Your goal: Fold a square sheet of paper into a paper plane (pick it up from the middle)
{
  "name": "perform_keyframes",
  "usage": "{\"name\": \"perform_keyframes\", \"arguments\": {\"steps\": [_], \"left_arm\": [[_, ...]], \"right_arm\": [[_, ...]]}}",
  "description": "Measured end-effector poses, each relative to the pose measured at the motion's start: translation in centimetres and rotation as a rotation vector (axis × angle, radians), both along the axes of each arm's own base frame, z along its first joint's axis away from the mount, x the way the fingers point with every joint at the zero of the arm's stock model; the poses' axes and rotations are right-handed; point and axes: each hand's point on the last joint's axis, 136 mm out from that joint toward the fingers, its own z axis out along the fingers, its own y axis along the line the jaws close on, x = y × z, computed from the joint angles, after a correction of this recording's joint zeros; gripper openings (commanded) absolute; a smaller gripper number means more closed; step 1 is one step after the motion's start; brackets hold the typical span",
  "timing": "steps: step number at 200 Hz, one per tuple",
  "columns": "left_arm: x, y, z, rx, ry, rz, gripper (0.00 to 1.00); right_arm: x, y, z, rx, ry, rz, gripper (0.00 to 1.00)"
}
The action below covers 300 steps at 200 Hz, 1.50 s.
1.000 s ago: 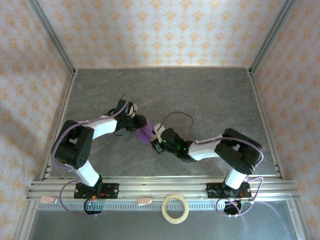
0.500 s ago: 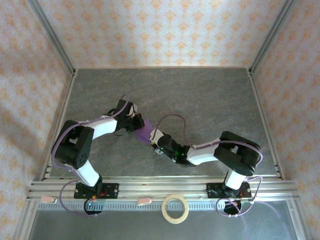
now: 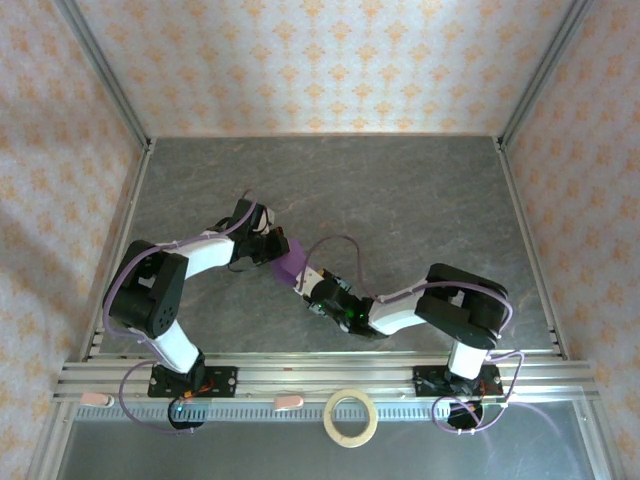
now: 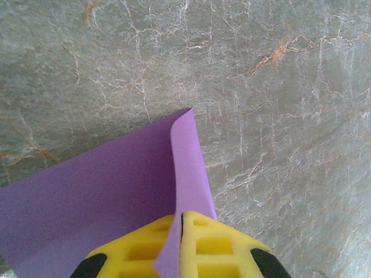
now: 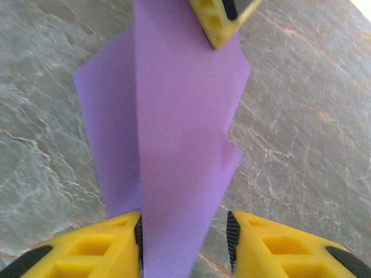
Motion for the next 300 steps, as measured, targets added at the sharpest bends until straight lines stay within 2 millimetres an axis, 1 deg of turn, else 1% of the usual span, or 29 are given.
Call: {"name": "perform_keyframes", "arguments": {"steps": [23, 50, 90, 125, 168, 227, 266, 300], "left_arm": [[0.0, 0.0, 0.2, -0.001, -0.004, 0.0, 0.06], [0.0, 0.0, 0.2, -0.002, -0.005, -0.001, 0.06], [0.0, 0.0, 0.2, -0.002, -0.006, -0.001, 0.06], [0.0, 0.0, 0.2, -0.002, -0.005, 0.0, 0.06], [0.0, 0.0, 0.2, -0.002, -0.005, 0.0, 0.06], [0.0, 0.0, 0.2, -0.002, -0.006, -0.001, 0.06], [0.0, 0.0, 0.2, -0.002, -0.005, -0.001, 0.06], [0.0, 0.0, 0.2, -0.002, -0.005, -0.001, 0.06]], "right_arm": [[0.4, 0.0, 0.1, -0.012, -0.018, -0.013, 0.36], [0.6, 0.1, 0.5, 0.001, -0.031, -0.021, 0.38], [0.7, 0.4, 0.9, 0.023, -0.039, -0.02, 0.38], [0.7, 0.6, 1.0, 0.03, -0.041, -0.017, 0.29], [0.7, 0.6, 1.0, 0.037, -0.035, -0.018, 0.33], [0.7, 0.8, 1.2, 0.053, -0.035, -0.014, 0.32], [0.7, 0.9, 1.2, 0.055, -0.036, -0.013, 0.28], [0.6, 0.9, 1.2, 0.06, -0.031, -0.014, 0.21]]}}
